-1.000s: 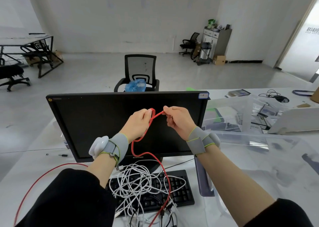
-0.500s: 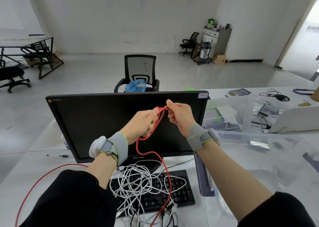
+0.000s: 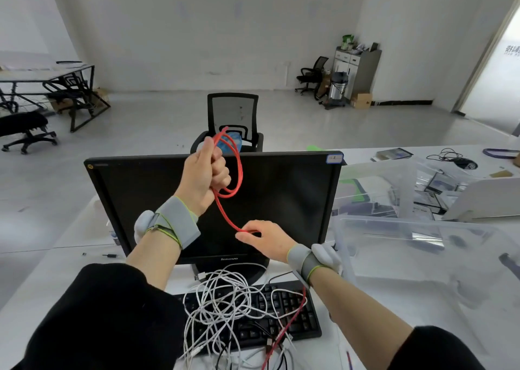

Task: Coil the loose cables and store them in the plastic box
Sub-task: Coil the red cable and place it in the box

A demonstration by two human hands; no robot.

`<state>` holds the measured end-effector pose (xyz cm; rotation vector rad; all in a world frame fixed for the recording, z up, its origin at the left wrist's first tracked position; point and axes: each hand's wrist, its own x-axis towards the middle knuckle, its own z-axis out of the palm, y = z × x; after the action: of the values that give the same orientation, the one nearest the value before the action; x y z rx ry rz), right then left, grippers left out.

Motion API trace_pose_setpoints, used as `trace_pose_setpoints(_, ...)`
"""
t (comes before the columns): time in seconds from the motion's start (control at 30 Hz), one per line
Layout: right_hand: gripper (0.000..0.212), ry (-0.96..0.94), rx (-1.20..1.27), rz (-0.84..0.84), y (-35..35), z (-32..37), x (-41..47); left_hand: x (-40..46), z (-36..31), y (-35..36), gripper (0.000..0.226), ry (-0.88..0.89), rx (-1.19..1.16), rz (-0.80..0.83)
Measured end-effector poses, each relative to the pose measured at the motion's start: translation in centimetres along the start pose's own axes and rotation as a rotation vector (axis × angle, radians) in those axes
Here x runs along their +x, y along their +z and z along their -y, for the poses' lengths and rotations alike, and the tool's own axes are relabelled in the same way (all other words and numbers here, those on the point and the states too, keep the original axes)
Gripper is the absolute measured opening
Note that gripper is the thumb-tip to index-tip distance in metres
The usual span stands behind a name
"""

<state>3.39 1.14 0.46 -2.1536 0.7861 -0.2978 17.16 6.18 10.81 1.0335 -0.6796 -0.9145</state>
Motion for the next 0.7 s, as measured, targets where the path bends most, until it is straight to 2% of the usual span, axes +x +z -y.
trace_pose_setpoints(0.07, 0.032, 0.113, 0.085, -0.055, -0.3, -1.2, 0.4, 0.1, -1.1, -0.5, 0.044, 0.038, -0.089, -0.009)
trace_pose_setpoints(0.13, 0.037, 0.38, 0.335, -0.147, -1.0, -3.0, 0.4, 0.2, -2.0, -1.1, 0.043, 0.078, -0.078, 0.001)
trace_pose_setpoints(0.2, 0.041, 0.659, 0.618, -0.111, -2.2, -4.2, 0.3, 0.1, -2.1, -1.3, 0.042, 0.102, 0.084, 0.046)
trace_pose_setpoints(0.27, 0.044, 0.783, 0.837, -0.042, -3.6, -4.4, 0.5, -0.2, -1.1, -0.7, 0.039, 0.065, 0.299, 0.118)
trace_pose_setpoints(0.37, 0.036, 0.671, 1.22, 0.012, -5.8, -2.8, 1.5, -0.8, 1.9, 0.1, 0.038, 0.076, 0.83, 0.198)
trace_pose_setpoints(0.4, 0.031, 0.606, 1.352, 0.008, -6.4, -2.0, 1.6, -0.9, 2.9, 0.2, 0.04, 0.075, 0.928, 0.174)
trace_pose_setpoints(0.47, 0.023, 0.493, 1.518, -0.085, -7.3, -0.6, 1.7, -1.0, 4.2, -0.2, 0.04, 0.053, 0.967, 0.103)
trace_pose_setpoints(0.5, 0.022, 0.444, 1.524, -0.149, -7.4, 0.2, 1.5, -1.1, 4.6, -0.4, 0.038, 0.024, 0.962, 0.081)
trace_pose_setpoints(0.57, 0.021, 0.36, 1.381, -0.24, -7.1, 1.9, 0.9, -1.1, 5.2, -0.5, 0.036, -0.068, 0.907, 0.072)
trace_pose_setpoints(0.7, 0.019, 0.206, 0.848, -0.374, -4.9, 3.6, -0.2, -0.8, 6.0, -0.1, 0.036, -0.135, 0.646, 0.021)
